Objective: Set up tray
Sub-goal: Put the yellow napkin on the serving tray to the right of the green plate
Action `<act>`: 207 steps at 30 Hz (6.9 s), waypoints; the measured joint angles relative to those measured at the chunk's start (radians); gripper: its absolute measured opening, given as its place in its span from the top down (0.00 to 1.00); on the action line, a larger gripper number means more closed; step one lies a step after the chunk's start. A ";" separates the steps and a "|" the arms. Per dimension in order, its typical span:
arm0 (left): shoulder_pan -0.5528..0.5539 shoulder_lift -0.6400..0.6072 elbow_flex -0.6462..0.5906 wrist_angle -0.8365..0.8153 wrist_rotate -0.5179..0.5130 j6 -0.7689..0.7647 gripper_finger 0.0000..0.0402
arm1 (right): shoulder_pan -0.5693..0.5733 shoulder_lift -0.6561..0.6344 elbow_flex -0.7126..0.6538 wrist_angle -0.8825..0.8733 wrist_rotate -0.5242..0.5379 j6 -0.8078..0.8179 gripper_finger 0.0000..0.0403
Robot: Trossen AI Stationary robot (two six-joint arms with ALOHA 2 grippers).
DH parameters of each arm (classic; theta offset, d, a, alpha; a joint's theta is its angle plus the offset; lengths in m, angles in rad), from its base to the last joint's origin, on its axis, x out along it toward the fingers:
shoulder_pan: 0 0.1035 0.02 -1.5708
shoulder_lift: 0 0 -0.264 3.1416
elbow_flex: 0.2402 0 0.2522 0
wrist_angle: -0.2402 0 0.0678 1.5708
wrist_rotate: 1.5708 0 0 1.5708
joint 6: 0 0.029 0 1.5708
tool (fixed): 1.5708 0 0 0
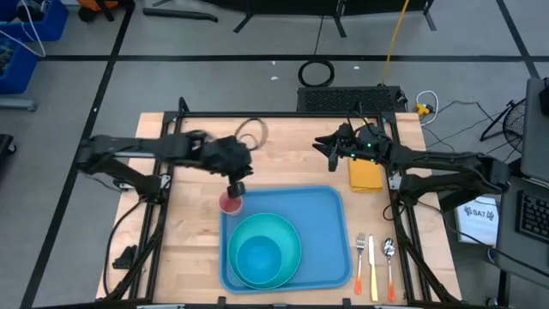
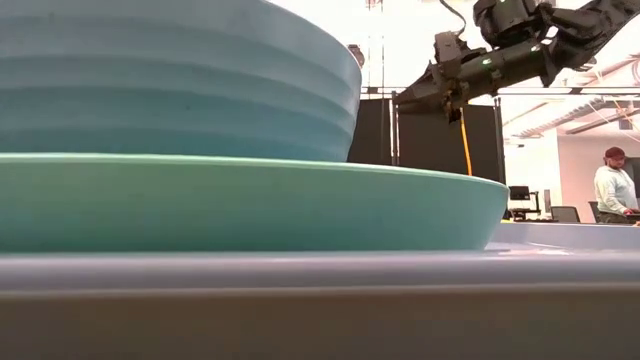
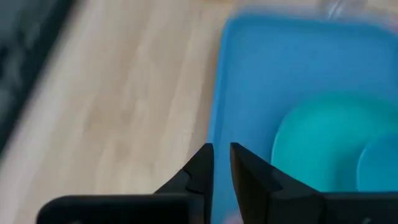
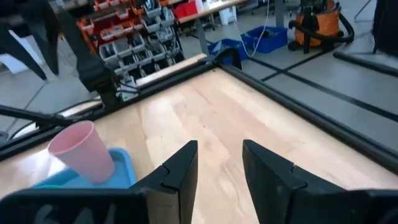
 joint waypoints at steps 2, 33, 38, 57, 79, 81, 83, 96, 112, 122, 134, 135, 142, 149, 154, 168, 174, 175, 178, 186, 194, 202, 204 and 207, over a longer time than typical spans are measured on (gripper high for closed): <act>-0.018 -0.098 -0.139 0.173 0.001 0.046 0.86 | 0.000 -0.059 0.000 -0.056 0.000 0.000 0.71; -0.009 -0.788 -1.229 1.310 0.156 -0.064 0.86 | -0.184 -0.444 0.000 -1.157 0.139 0.305 0.71; -0.042 -0.802 -1.229 1.269 0.186 -0.050 0.86 | -0.183 -0.479 -0.001 -1.413 0.132 0.392 0.71; -0.058 -1.131 -1.301 1.058 0.045 -0.089 0.86 | -0.157 -0.568 0.000 -1.343 0.054 0.467 0.74; -0.058 -1.198 -1.298 0.940 0.061 -0.002 0.86 | -0.087 -0.225 -0.002 -1.193 0.194 0.424 1.00; -0.058 -1.198 -1.298 0.942 0.061 -0.003 0.86 | -0.072 -0.166 -0.002 -1.170 0.225 0.423 1.00; -0.058 -1.198 -1.298 0.942 0.061 -0.003 0.86 | -0.065 -0.106 -0.002 -1.162 0.249 0.418 1.00; -0.058 -1.198 -1.298 0.943 0.054 -0.002 0.86 | -0.065 0.157 -0.002 -1.067 0.320 0.377 1.00; -0.058 -1.198 -1.298 0.944 0.054 -0.001 0.86 | -0.018 0.225 0.000 -0.862 0.240 0.340 1.00; -0.058 -1.198 -1.298 0.944 0.054 -0.001 0.86 | 0.022 0.228 -0.003 -0.754 0.147 0.337 1.00; -0.058 -1.198 -1.298 0.944 0.054 -0.001 0.86 | 0.027 0.228 -0.003 -0.754 0.161 0.328 1.00; -0.058 -1.198 -1.298 0.944 0.054 -0.002 0.86 | 0.027 0.228 -0.003 -0.754 0.162 0.327 1.00; -0.058 -1.198 -1.298 0.944 0.054 -0.002 0.86 | 0.027 0.220 -0.003 -0.754 0.164 0.316 1.00; -0.058 -1.198 -1.298 0.944 0.054 -0.002 0.86 | 0.027 0.103 -0.002 -0.794 0.190 0.315 1.00; -0.058 -1.198 -1.297 0.944 0.055 -0.002 0.86 | 0.080 -0.040 -0.002 -1.060 0.191 0.435 1.00; -0.058 -1.198 -1.297 0.944 0.055 -0.002 0.86 | 0.182 -0.228 -0.028 -1.194 0.247 0.562 1.00; -0.058 -1.198 -1.297 0.944 0.055 -0.002 0.86 | 0.193 -0.229 -0.113 -1.171 0.217 0.574 1.00; -0.058 -1.198 -1.297 0.944 0.055 -0.002 0.86 | 0.193 -0.231 -0.122 -1.170 0.213 0.573 1.00; -0.058 -1.198 -1.297 0.944 0.055 -0.001 0.86 | 0.193 -0.237 -0.134 -1.168 0.212 0.574 1.00; -0.058 -1.198 -1.297 0.944 0.055 -0.002 0.86 | 0.193 -0.266 -0.134 -1.175 0.148 0.599 1.00; -0.058 -1.198 -1.297 0.944 0.055 -0.002 0.86 | 0.193 -0.296 -0.134 -1.209 0.134 0.623 1.00; -0.058 -1.198 -1.297 0.944 0.055 -0.002 0.86 | 0.193 -0.309 -0.134 -1.213 0.091 0.647 0.98; -0.058 -1.198 -1.297 0.944 0.055 -0.002 0.86 | 0.193 -0.309 -0.134 -1.205 0.082 0.654 0.94; -0.058 -1.198 -1.297 0.944 0.055 -0.002 0.86 | 0.193 -0.309 -0.134 -1.204 0.082 0.676 0.86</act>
